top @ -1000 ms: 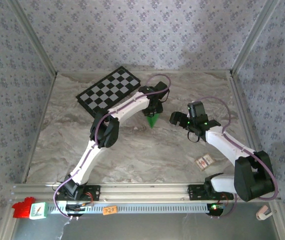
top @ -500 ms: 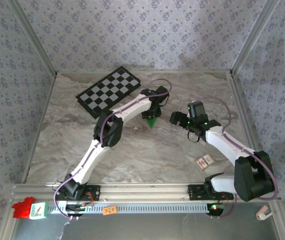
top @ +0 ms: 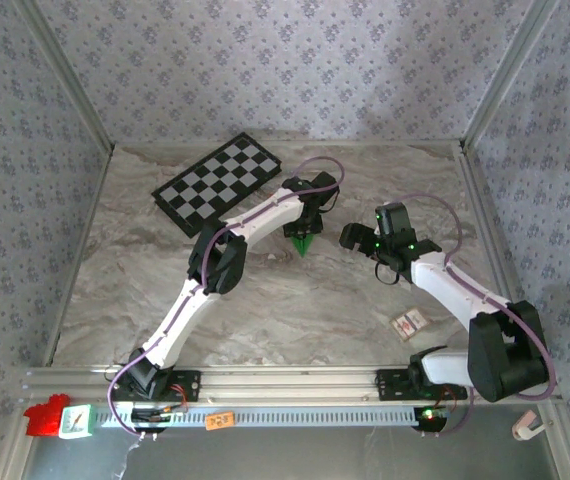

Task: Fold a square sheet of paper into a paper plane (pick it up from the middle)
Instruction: Move a paper plane to the center of the table.

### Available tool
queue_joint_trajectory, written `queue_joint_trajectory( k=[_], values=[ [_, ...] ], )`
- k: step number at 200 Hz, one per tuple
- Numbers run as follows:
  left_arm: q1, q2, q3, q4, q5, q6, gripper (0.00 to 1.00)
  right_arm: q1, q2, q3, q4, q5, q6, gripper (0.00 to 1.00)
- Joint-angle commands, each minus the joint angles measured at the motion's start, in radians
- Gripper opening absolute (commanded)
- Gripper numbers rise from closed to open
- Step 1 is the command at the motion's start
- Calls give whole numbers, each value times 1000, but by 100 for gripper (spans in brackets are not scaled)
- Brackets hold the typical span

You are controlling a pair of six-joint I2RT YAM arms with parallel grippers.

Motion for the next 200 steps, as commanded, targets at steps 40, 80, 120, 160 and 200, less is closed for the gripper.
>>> queue_joint_trajectory(
  k=[40, 80, 120, 160, 200],
  values=[
    [4, -66, 56, -30, 69, -7, 56, -14, 9, 14, 7, -16, 18, 97],
    [4, -143, 29, -32, 48, -3, 56, -26, -4, 20, -6, -11, 18, 97],
    [2, -278, -53, -10, -23, 18, 56, -55, -37, 82, -58, 18, -43, 98],
    [16, -515, -232, 69, -194, 71, 62, -74, -92, 165, -109, 91, -125, 100],
    [86, -845, -643, 306, -394, 145, 89, -104, -157, 209, -97, 210, -208, 100]
  ],
)
